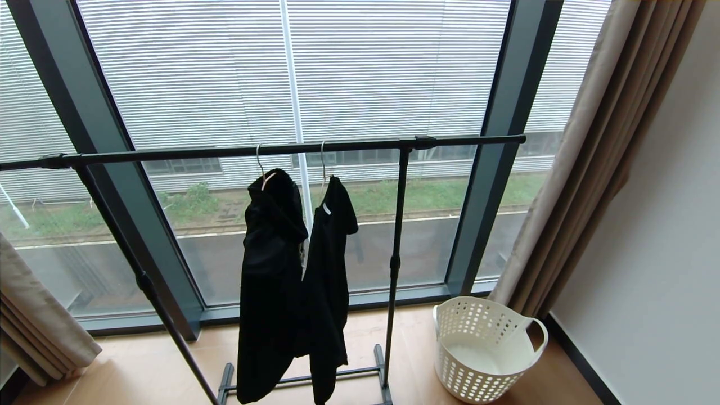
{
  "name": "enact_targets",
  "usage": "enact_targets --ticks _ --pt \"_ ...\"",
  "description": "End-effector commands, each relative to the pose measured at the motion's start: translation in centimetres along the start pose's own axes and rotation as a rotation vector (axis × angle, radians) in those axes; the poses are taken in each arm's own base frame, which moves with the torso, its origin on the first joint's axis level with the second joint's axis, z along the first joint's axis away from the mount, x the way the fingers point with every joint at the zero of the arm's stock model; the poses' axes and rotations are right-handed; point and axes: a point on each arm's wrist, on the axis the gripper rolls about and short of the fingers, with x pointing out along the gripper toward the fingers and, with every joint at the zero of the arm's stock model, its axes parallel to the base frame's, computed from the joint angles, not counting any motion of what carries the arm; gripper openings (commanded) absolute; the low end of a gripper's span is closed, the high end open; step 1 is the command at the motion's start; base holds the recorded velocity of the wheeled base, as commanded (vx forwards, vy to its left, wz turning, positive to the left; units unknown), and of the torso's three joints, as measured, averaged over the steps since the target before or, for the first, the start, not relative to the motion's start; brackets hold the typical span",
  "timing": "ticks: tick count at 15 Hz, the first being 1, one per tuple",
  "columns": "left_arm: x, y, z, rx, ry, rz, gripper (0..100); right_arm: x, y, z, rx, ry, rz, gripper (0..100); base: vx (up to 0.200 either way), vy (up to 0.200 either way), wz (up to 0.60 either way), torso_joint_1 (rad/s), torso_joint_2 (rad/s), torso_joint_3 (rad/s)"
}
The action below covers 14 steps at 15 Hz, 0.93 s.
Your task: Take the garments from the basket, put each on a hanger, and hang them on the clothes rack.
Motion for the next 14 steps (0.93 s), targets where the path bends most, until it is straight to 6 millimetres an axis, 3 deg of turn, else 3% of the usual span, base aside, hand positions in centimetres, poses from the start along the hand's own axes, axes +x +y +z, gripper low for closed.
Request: enact_targets --ticks 1,2,3,5,9,14 --pt "-0.3 -0.1 -0.3 -0.078 -0.041 0.002 100 -0.1 0.0 -0.1 0.010 -0.016 0.000 100 0.000 0.000 0.00 0.000 0.00 0.000" --pt "-0.3 -0.3 -0.4 -0.136 -0.043 -0.087 100 -0.4 -0.1 -0.2 0.024 -0.059 0.003 100 0.000 0.000 0.00 0.000 0.00 0.000" --pt "-0.4 -0.7 -0.3 -0.159 -0.059 -0.293 100 -1.3 -0.4 -0.6 0.059 -0.172 0.022 100 0.000 0.000 0.00 0.000 0.00 0.000" --pt "-0.5 -0.8 -0.2 -0.110 -0.069 -0.348 100 -1.6 -0.5 -0.8 0.083 -0.219 0.041 100 0.000 0.000 0.00 0.000 0.00 0.000" --pt "-0.3 -0.6 -0.5 -0.114 -0.051 -0.200 100 -1.6 -0.6 -0.8 0.098 -0.216 -0.034 100 0.000 0.000 0.00 0.000 0.00 0.000" --pt "-0.3 -0.5 -0.4 -0.167 -0.049 -0.198 100 -1.5 -0.6 -0.8 0.100 -0.216 0.043 100 0.000 0.000 0.00 0.000 0.00 0.000"
